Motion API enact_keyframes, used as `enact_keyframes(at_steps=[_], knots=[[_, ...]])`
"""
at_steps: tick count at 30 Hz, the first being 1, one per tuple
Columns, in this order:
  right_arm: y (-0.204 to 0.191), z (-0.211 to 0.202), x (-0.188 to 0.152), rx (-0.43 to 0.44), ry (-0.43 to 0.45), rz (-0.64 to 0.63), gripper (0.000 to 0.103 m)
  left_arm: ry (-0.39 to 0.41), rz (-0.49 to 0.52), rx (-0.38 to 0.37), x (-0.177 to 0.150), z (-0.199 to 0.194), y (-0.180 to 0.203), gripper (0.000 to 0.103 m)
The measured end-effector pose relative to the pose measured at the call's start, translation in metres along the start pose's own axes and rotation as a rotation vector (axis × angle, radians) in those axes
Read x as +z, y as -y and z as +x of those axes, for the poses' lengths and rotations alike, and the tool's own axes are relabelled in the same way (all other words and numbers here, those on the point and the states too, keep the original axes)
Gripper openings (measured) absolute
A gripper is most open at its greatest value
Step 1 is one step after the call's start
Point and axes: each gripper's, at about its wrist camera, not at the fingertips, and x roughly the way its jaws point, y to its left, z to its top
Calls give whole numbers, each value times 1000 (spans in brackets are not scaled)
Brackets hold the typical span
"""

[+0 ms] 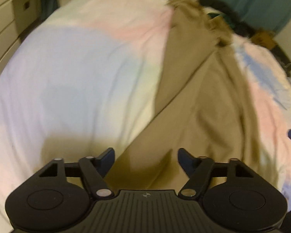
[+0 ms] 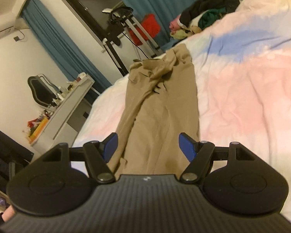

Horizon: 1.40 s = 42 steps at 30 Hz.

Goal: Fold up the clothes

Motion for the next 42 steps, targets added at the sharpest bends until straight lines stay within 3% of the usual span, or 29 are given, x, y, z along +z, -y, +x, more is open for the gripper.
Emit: enact_keyframes(at_steps=[4, 8, 14, 17, 19, 21, 27, 32, 39, 42], knots=[[6, 0, 0, -12, -7, 36, 72, 8, -153, -49, 4, -3, -29, 65], [16, 1, -3, 73, -17, 156, 72, 57, -293, -63, 4, -9, -56, 64], [19, 7, -6, 88, -47, 200, 72, -12, -331, -44, 3, 6, -63, 49], [20, 11, -9, 82, -66, 216, 72, -33, -336, -26, 4, 10, -62, 37], [25, 14, -11, 86, -90, 234, 72, -55, -360, -55, 1, 15, -58, 13], [28, 16, -13, 83, -109, 247, 72, -59, -358, -85, -2, 11, -56, 5], [34, 15, -16, 75, -100, 305, 72, 50, -136, -123, -6, -22, -15, 2], [40, 10, -14, 61, -79, 339, 72, 179, 126, -122, -26, -49, 40, 2], [35, 17, -17, 28, -135, 290, 72, 204, 362, -161, -65, -56, 105, 2], [36, 21, -20, 14, -165, 275, 72, 122, 370, -159, -66, -35, 116, 2]])
